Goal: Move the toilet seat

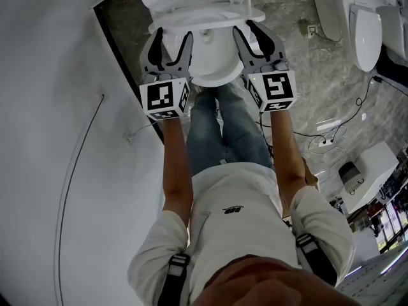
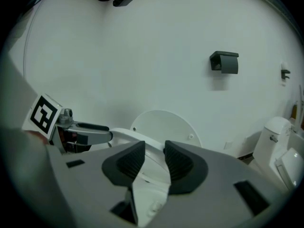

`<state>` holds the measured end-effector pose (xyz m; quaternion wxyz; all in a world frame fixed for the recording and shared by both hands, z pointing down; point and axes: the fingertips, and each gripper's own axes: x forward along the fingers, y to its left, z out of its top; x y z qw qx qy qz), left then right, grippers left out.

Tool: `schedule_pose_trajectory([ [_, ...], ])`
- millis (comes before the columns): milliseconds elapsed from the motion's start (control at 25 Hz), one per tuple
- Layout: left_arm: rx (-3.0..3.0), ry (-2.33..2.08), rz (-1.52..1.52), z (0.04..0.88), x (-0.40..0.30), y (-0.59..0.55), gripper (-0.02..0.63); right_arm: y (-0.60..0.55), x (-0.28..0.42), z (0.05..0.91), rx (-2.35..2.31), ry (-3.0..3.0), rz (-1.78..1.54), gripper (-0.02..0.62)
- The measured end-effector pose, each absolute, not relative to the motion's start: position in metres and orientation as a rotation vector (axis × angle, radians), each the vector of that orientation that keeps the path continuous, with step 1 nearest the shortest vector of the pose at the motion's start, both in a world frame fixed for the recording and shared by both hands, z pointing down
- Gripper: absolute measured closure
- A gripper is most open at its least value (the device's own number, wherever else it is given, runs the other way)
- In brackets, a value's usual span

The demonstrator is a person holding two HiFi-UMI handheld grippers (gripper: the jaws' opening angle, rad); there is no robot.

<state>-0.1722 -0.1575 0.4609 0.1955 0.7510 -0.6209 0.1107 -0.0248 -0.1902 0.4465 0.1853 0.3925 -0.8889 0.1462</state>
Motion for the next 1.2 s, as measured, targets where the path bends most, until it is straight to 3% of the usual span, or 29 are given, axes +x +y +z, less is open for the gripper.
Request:
schedule_pose_trajectory([
  [1200, 2.080, -1.810, 0.266, 0.457, -0.187, -0.199, 0.316, -0.232, -0.034, 0.441, 1.136, -2.534, 0.355, 0.482],
])
